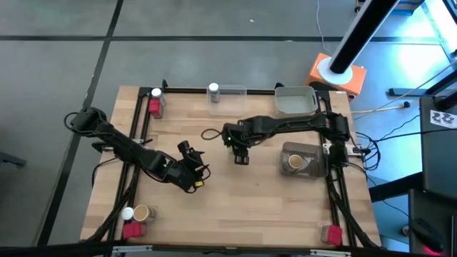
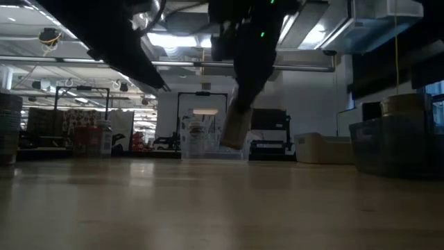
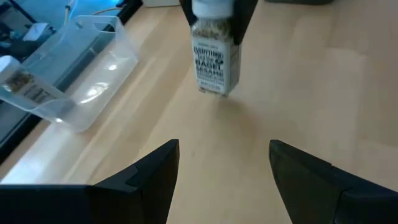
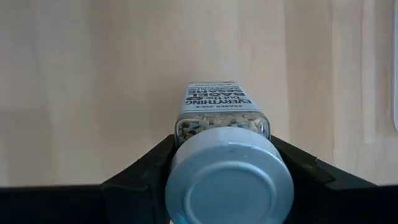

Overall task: Sort spices by type
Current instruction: Put the bottom right white seasoning bottle into the transparent bin

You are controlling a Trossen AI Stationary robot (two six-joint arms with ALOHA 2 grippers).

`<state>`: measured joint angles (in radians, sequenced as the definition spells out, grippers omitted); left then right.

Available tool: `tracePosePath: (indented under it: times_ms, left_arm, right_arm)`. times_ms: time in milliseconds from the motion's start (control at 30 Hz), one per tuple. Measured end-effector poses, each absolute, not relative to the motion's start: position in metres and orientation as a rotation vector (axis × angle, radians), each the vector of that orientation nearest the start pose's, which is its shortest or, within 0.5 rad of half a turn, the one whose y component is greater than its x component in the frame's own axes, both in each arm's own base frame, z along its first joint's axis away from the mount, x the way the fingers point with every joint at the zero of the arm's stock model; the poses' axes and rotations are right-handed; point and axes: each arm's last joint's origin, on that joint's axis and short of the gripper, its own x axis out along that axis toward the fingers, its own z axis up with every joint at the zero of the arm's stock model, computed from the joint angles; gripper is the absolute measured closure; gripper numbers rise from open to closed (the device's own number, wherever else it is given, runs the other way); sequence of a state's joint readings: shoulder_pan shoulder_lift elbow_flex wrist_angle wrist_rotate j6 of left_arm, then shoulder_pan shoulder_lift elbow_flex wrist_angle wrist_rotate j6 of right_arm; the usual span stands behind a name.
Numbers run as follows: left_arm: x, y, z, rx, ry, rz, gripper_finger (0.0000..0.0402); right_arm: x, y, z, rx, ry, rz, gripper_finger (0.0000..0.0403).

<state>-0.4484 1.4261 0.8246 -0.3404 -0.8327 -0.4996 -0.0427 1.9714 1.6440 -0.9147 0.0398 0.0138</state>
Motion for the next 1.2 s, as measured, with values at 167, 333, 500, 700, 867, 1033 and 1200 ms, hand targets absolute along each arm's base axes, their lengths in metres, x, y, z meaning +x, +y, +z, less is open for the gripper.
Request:
tracePosePath:
  times_ms: [167, 333, 500, 700, 867, 1033, 1200]
  left_arm:
    - [0.256, -0.086, 0.205, 0.150, 0.662, 0.548, 0.0165]
    - [0.260, -0.074, 0.205, 0.225, 0.695, 0.563, 0.0165]
    - [0.262, -0.063, 0.205, 0.274, 0.722, 0.576, 0.0165]
    - [0.265, -0.053, 0.205, 0.334, 0.764, 0.565, 0.0165]
    - [0.268, -0.041, 0.205, 0.381, 0.787, 0.576, 0.0165]
    - [0.271, -0.030, 0.205, 0.376, 0.814, 0.545, 0.0165]
    - [0.280, -0.017, 0.209, 0.321, 0.782, 0.447, 0.0165]
  right_arm:
    - [0.408, -0.034, 0.219, 0.032, 1.278, -0.088, 0.0202]
    - [0.409, -0.042, 0.217, 0.050, 1.277, -0.084, 0.0202]
    - [0.410, -0.044, 0.218, 0.034, 1.260, -0.077, 0.0184]
    - [0.412, -0.044, 0.214, 0.001, 1.268, -0.052, 0.0136]
    - [0.412, -0.045, 0.215, -0.028, 1.263, -0.062, 0.0131]
    - [0.394, -0.043, 0.234, -0.040, 1.322, -0.075, 0.0130]
    - [0.365, -0.040, 0.264, -0.013, 1.401, -0.087, 0.0129]
